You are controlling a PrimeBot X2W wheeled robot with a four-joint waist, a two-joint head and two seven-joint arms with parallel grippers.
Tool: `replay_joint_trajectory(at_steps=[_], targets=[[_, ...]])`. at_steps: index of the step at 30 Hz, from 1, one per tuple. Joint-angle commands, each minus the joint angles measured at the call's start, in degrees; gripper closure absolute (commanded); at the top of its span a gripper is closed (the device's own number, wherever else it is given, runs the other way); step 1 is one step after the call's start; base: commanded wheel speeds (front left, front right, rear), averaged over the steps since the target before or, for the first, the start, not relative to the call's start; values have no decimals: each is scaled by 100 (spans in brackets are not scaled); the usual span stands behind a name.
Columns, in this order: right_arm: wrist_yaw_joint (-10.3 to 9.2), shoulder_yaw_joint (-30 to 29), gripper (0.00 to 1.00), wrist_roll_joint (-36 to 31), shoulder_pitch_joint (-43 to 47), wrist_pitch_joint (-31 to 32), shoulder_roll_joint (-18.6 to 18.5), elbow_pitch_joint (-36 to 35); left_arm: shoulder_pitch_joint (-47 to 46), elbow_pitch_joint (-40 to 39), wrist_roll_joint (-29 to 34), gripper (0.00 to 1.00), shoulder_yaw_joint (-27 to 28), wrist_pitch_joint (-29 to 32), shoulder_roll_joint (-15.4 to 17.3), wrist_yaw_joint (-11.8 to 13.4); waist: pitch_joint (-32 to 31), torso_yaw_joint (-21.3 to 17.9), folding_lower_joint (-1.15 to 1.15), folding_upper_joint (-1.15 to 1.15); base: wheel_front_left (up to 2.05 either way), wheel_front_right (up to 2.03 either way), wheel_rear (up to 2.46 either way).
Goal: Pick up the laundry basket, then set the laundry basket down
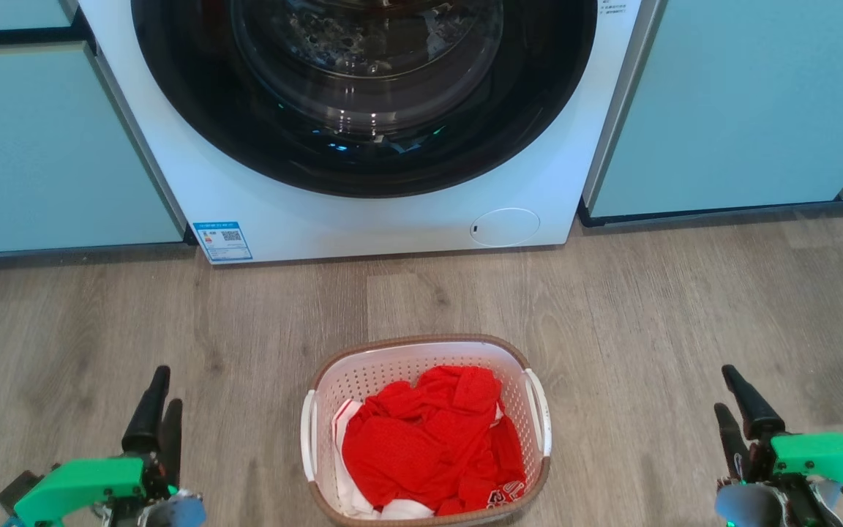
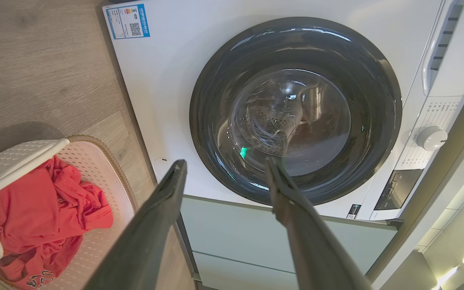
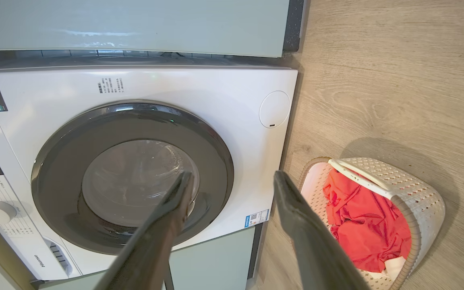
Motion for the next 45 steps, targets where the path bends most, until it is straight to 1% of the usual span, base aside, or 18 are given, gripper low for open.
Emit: replay_joint_trajectory(at_steps=[1,5,12,19,27,34,35,36,38,41,45], targets=[[7,-40,0,-44,-265,-62,-32,-218,-304,-224,25,0,90,-23,47,-6,-1,0,0,0,0,0,0],[8,-46,0,-300,-293,-130,-34,-314,-328,-270,211,0,81,-90,48,-8,-1,-1,0,0,0,0,0],[10,-19,0,-893,-350,-247,-38,-552,-382,-502,733,0,163,-208,50,-3,1,9,0,0,0,0,0],[12,2,0,-1567,-436,-364,-42,-822,-421,-942,1448,0,83,-325,52,110,9,32,0,0,0,0,0],[15,162,0,-2511,-528,-498,-46,-1225,-451,-1440,2313,0,-188,-460,54,372,13,71,0,0,0,0,0],[17,405,0,-3428,-592,-615,-50,-1519,-485,-1751,3176,0,-405,-578,55,706,17,92,0,0,0,0,0],[18,431,0,-3555,-599,-632,-50,-1550,-491,-1785,3321,0,-452,-595,56,727,18,94,0,0,0,0,0],[18,431,0,-3555,-599,-632,-50,-1550,-491,-1785,3321,0,-452,-595,56,727,18,94,0,0,0,0,0],[18,417,0,-3807,-613,-666,-52,-1614,-504,-1843,3640,0,-556,-628,56,770,19,99,0,0,0,0,0],[19,499,0,-4227,-675,-716,-53,-1746,-528,-1916,4041,0,-704,-679,80,947,25,110,0,0,0,0,0],[21,622,0,-4714,-722,-783,-55,-1838,-564,-1968,4486,0,-972,-746,216,1294,24,125,0,0,0,0,0]])
